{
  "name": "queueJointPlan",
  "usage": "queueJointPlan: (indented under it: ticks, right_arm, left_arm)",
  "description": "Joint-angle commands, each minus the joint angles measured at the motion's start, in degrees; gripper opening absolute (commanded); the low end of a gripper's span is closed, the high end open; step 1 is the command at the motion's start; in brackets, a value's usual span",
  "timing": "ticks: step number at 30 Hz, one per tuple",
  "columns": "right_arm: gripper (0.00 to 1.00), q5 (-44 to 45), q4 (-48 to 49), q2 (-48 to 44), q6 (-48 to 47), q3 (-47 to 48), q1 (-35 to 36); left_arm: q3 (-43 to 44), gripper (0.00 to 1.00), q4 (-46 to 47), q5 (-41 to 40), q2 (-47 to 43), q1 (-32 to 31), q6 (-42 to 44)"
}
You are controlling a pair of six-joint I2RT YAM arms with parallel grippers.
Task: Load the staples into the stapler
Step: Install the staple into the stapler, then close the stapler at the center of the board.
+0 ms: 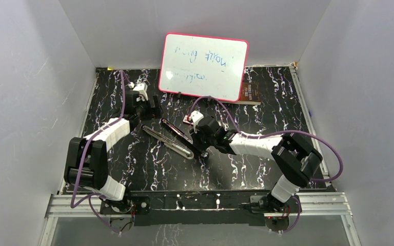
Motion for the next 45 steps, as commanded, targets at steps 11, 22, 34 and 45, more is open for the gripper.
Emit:
queueJointPlan:
  ticks: [11, 22, 34, 45]
  right_arm:
    - [0.36, 1.6, 1.1, -1.8, 0.1, 0.4, -0.5]
    - [0.51, -0.7, 4.5, -2.9, -2.3, -2.3, -0.6]
    - [0.49, -1.3, 5.9, -2.9, -5.0, -5.6, -0.7]
    - [0.19, -1.1, 9.1, -1.9, -6.1, -9.3, -0.6]
  left_arm:
    - [-0.4, 0.97, 1.0, 0.9, -1.5, 0.4, 0.1]
    - [-0.3, 0.96, 0.9, 0.7, -1.4, 0.4, 0.1]
    - [0.7, 0.96, -0.1, 0.4, -2.2, 0.4, -1.1]
    - [2.1, 0.96, 0.3, -0.2, -6.2, 0.4, -6.6]
